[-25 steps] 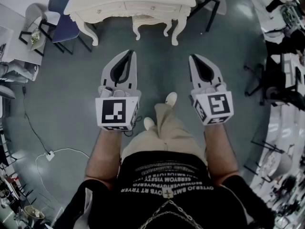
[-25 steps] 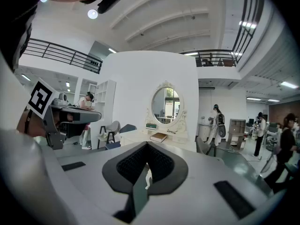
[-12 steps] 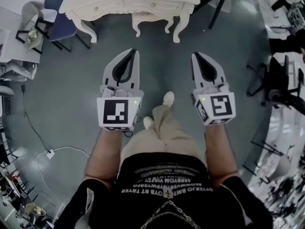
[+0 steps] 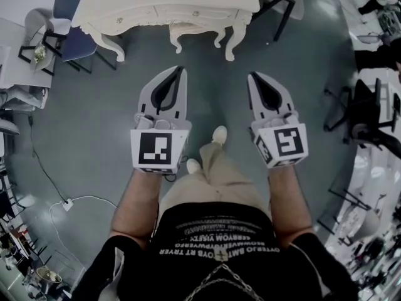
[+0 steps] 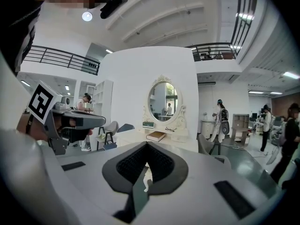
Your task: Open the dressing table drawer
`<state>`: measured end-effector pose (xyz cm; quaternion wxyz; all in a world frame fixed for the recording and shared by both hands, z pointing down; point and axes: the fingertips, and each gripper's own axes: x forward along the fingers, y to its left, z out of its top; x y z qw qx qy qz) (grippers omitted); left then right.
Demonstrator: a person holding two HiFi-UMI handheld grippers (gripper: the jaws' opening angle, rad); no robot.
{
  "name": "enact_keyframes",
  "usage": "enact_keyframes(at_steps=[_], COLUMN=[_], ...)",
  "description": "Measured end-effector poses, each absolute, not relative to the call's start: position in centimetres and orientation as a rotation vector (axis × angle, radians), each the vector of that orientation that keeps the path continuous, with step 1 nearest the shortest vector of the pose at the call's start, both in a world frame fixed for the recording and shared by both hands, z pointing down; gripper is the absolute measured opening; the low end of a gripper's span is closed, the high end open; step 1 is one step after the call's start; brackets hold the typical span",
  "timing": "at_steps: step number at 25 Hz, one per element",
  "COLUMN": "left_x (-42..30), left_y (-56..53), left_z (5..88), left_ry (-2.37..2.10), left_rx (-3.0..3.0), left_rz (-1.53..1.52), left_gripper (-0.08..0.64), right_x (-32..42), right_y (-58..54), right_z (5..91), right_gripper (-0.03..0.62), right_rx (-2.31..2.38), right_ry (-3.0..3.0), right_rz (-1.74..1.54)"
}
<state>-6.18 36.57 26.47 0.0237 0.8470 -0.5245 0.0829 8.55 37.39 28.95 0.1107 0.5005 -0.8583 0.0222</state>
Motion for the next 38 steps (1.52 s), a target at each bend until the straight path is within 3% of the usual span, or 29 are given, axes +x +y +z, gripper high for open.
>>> enact_keyframes(at_steps=[23, 38], left_x=[-2.6, -3.5], left_y=[25.2, 22.7], left_z=[26.6, 26.0], left_ry=[-1.761, -1.786], left_rx=[2.514, 2.504], left_rz=[0.29, 0.286], left_gripper=[0.004, 0.003], right_x=[12.9, 11.8], right_y=[25.0, 21.6], right_z=[30.1, 29.8], right_gripper=[0.002, 0.002], right_rx=[1.363, 1.352], right_ry=[-2.588, -2.626], right_rz=[0.128, 0.182])
